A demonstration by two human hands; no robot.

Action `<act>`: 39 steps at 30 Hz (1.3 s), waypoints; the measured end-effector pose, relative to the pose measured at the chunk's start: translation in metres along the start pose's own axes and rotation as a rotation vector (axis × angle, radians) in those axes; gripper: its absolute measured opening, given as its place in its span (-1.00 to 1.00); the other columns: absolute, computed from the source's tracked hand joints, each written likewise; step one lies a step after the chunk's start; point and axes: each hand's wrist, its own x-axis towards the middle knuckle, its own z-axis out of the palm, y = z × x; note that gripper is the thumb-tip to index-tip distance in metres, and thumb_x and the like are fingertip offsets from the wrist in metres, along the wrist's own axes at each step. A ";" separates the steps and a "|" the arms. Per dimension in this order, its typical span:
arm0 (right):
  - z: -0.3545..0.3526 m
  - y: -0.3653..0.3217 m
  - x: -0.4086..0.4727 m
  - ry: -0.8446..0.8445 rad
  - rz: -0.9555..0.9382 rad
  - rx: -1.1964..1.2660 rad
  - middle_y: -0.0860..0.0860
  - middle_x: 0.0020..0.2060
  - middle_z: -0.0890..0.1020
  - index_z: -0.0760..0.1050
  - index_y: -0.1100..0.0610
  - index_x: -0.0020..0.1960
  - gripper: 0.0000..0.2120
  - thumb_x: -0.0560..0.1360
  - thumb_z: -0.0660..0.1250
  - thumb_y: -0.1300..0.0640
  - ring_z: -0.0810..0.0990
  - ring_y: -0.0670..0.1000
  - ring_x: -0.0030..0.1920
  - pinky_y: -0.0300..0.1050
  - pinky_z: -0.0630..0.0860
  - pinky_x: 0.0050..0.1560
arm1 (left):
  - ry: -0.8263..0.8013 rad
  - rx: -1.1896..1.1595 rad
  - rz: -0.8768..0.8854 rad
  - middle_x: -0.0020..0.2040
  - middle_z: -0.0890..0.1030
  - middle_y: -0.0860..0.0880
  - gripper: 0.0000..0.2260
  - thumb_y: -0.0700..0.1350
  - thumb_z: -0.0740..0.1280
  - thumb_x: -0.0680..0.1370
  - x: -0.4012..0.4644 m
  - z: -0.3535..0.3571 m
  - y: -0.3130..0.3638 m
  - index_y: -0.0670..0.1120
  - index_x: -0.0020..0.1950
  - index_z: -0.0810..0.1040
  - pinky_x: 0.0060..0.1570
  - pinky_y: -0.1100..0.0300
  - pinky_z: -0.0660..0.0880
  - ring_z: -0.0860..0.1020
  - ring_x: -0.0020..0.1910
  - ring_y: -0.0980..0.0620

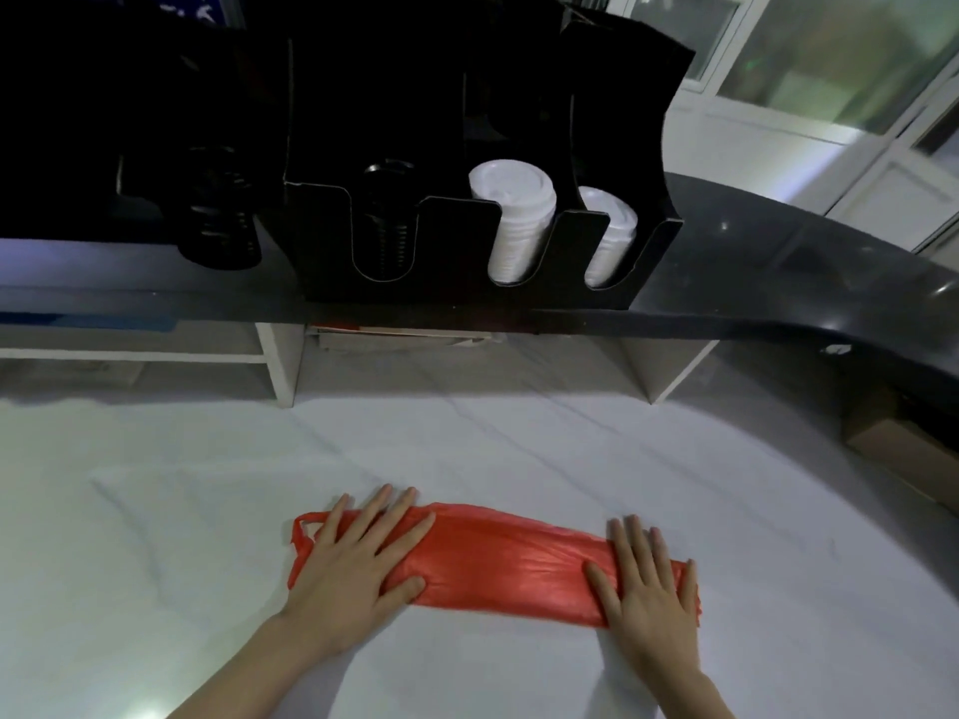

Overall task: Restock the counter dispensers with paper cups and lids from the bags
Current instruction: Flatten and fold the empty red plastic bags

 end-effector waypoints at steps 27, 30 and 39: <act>-0.021 0.083 -0.122 -0.179 -0.467 0.714 -0.23 0.16 0.50 0.30 -0.71 -0.09 -0.48 0.17 0.14 -0.07 0.48 -0.32 0.16 -0.26 0.50 0.14 | 0.101 -0.283 0.015 0.13 0.52 0.14 -0.23 0.21 0.49 -0.07 -0.053 0.028 0.276 0.13 0.11 0.40 0.09 0.23 0.41 0.64 0.03 0.13; -0.012 0.091 -0.131 -0.213 -0.660 0.564 -0.24 0.38 0.27 0.21 -0.60 0.21 -0.27 0.16 0.16 0.00 0.36 -0.28 0.26 -0.39 0.29 0.28 | 0.235 -0.387 -0.109 0.03 0.46 0.21 -0.66 0.12 0.33 0.27 -0.065 0.022 0.280 0.15 0.02 0.42 -0.01 0.25 0.50 0.60 -0.06 0.17; -0.034 0.053 -0.135 -0.021 -0.498 0.657 -0.14 -0.02 0.61 0.39 -0.11 0.23 -0.73 0.55 0.29 -0.01 0.57 -0.09 -0.01 -0.15 0.50 -0.01 | 0.234 -0.783 -0.574 -0.15 0.66 0.07 -0.95 -0.05 0.32 0.58 -0.067 -0.012 0.289 0.10 0.02 0.53 -0.03 0.07 0.55 0.61 -0.16 0.12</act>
